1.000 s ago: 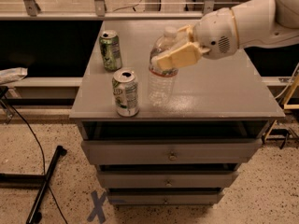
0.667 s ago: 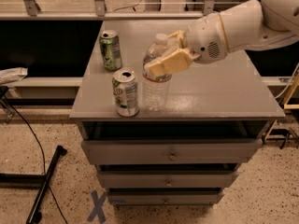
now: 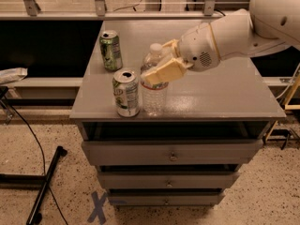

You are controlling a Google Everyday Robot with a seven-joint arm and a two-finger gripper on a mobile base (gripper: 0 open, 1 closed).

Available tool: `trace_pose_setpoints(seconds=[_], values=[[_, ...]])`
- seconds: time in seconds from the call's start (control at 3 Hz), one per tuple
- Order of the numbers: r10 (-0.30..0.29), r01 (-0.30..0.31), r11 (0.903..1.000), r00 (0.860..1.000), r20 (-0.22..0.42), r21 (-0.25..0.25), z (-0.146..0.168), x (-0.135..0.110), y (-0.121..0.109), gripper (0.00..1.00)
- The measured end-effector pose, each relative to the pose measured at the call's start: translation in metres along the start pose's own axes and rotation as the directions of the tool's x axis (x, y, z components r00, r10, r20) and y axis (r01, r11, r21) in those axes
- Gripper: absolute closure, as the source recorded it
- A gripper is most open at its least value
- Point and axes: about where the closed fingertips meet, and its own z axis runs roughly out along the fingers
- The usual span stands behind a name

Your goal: Move water bottle near 7up can

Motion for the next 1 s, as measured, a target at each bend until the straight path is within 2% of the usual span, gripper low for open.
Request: trace_pose_setpoints(seconds=[0.33, 0.67, 1.0], values=[[0.009, -0.009, 1.0000, 1.000, -0.001, -0.003, 0.0058, 0.0099, -0.0028, 0.09], [0.007, -0.007, 1.0000, 1.000, -0.002, -0.005, 0.0068, 0.0087, -0.0020, 0.00], [0.007, -0.007, 1.0000, 1.000, -0.002, -0.005, 0.0069, 0.0087, -0.0020, 0.00]])
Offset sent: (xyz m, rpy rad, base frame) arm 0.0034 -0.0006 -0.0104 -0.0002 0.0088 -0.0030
